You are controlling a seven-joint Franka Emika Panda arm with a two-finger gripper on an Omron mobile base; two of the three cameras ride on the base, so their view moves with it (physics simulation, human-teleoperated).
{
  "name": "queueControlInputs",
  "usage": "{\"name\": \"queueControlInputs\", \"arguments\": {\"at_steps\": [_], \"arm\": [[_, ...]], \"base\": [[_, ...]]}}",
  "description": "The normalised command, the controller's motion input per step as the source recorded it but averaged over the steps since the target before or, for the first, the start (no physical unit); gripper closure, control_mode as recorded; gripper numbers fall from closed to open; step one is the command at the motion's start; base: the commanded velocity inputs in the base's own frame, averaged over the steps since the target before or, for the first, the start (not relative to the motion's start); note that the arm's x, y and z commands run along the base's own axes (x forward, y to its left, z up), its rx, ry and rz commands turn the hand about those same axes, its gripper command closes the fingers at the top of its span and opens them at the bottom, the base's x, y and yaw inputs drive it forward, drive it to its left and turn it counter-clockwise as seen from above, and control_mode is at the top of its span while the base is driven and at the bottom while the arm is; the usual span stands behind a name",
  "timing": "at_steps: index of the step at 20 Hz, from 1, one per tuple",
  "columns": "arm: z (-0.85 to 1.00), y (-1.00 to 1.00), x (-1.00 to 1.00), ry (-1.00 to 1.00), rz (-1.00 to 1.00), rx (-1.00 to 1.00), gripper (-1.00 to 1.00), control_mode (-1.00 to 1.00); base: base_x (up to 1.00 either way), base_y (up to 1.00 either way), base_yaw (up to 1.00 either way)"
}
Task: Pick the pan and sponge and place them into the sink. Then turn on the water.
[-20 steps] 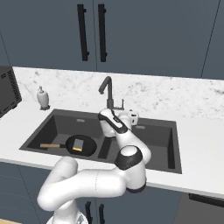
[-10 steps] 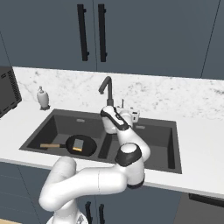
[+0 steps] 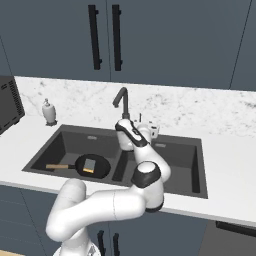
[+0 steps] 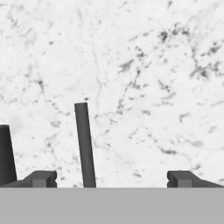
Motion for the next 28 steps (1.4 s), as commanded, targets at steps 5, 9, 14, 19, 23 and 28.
{"name": "queueControlInputs", "arguments": {"at_steps": [5, 9, 14, 19, 23, 28], "arm": [[0.0, 0.0, 0.08, 0.0, 0.0, 0.0, -1.0, -1.0], [0.0, 0.0, 0.1, 0.0, 0.0, 0.0, -1.0, -1.0], [0.0, 0.0, 0.16, 0.0, 0.0, 0.0, -1.0, -1.0], [0.0, 0.0, 0.14, 0.0, 0.0, 0.0, -1.0, -1.0], [0.0, 0.0, 0.05, 0.0, 0.0, 0.0, -1.0, -1.0], [0.0, -0.08, 0.0, -0.01, 0.0, 0.0, -1.0, -1.0]], "base": [[0.0, 0.0, 0.0], [0.0, 0.0, 0.0], [0.0, 0.0, 0.0], [0.0, 0.0, 0.0], [0.0, 0.0, 0.0], [0.0, 0.0, 0.0]]}}
